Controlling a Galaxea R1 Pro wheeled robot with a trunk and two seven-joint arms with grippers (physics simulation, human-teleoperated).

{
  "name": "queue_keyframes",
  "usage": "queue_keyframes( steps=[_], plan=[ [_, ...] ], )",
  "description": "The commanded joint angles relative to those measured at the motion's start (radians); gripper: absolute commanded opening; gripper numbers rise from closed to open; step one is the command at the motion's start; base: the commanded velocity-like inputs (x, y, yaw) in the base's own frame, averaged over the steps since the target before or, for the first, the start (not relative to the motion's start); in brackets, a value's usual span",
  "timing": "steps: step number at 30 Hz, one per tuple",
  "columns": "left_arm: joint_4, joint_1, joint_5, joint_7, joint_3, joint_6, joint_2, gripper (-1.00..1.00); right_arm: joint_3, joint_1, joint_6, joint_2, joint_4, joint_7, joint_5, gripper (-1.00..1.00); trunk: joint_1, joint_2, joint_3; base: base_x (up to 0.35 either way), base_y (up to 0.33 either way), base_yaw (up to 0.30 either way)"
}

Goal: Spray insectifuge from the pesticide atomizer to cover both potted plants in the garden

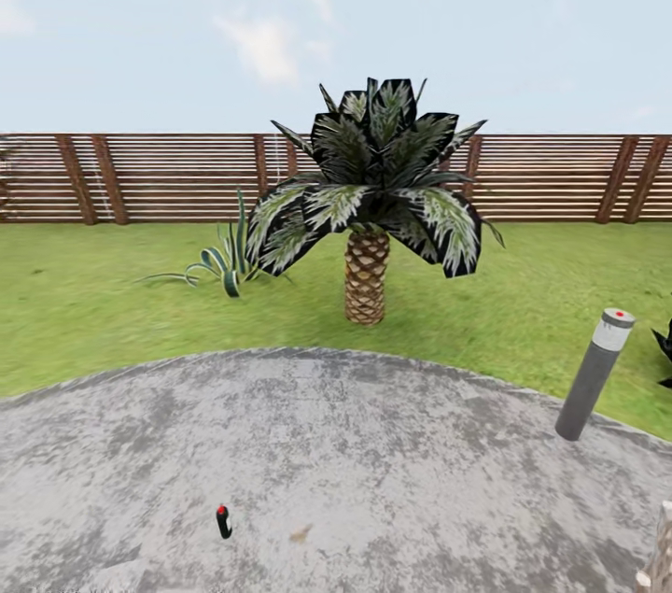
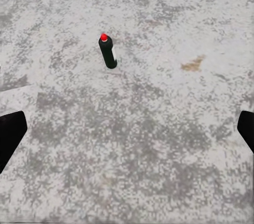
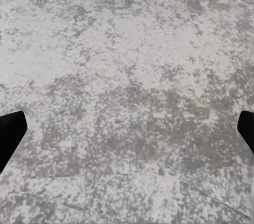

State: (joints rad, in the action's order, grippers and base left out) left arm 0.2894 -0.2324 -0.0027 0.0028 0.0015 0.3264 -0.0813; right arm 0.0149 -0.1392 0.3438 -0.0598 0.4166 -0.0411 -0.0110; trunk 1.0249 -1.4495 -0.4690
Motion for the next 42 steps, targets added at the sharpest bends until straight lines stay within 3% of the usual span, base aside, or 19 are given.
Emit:
queue_keyframes(
  steps=[1, 24, 33, 39, 42],
  plan=[
    [-0.001, -0.001, 0.0, 0.0, 0.0, 0.003, 0.0, 1.0, 0.0, 0.0, 0.003, 0.0, -0.001, -0.002, -0.001, 1.0, 0.0, -0.001, -0.001, 0.101, -0.307, 0.277],
    [-0.001, -0.001, 0.005, 0.0, 0.001, 0.004, -0.001, 1.0, 0.0, 0.0, 0.003, 0.002, 0.0, -0.002, -0.001, 1.0, 0.0, -0.001, -0.001, 0.153, -0.28, 0.277],
    [-0.001, 0.0, 0.006, 0.0, 0.0, 0.005, 0.0, 1.0, 0.0, 0.0, 0.003, 0.002, 0.0, -0.002, -0.001, 1.0, 0.0, -0.001, -0.001, 0.081, -0.056, 0.264],
    [0.001, 0.0, 0.008, 0.0, 0.003, 0.004, 0.008, 1.0, -0.001, 0.0, 0.003, 0.002, 0.001, -0.002, -0.001, 1.0, 0.0, -0.001, -0.001, 0.002, -0.001, 0.044],
    [0.018, -0.052, 0.009, -0.007, 0.0, -0.016, 0.015, 1.0, 0.004, -0.001, 0.004, 0.004, 0.018, -0.004, 0.002, 1.0, 0.0, -0.001, -0.001, 0.0, 0.0, 0.0]
  ],
)
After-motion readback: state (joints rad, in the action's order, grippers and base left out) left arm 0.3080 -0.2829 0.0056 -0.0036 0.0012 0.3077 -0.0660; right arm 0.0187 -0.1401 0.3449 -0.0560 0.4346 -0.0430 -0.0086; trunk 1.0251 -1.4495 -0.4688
